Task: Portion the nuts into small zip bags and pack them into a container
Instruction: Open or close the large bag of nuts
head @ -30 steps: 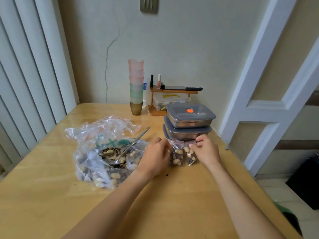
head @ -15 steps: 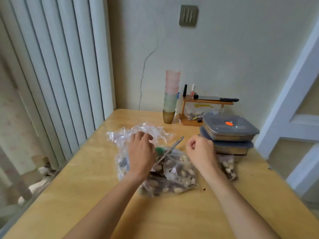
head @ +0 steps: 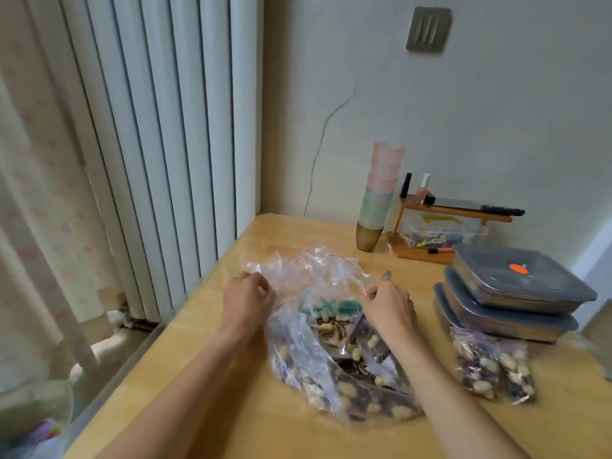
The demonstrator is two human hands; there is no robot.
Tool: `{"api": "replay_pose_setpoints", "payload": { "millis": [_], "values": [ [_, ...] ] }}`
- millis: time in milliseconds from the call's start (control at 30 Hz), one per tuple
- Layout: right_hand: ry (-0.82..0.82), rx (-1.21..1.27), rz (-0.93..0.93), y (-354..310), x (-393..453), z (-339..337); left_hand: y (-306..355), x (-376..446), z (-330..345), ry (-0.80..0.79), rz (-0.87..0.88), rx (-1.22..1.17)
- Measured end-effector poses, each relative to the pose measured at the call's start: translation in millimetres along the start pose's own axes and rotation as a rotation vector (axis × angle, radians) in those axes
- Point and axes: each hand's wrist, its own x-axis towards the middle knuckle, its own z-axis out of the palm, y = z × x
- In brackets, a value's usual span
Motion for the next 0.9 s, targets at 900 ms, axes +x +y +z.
{"api": "replay_pose_setpoints", "payload": {
  "millis": [900],
  "values": [
    [0.038,0.635,-0.190,-26,-8,-21,130,-27,-36,-0.469,0.193,-0.360]
  ]
}}
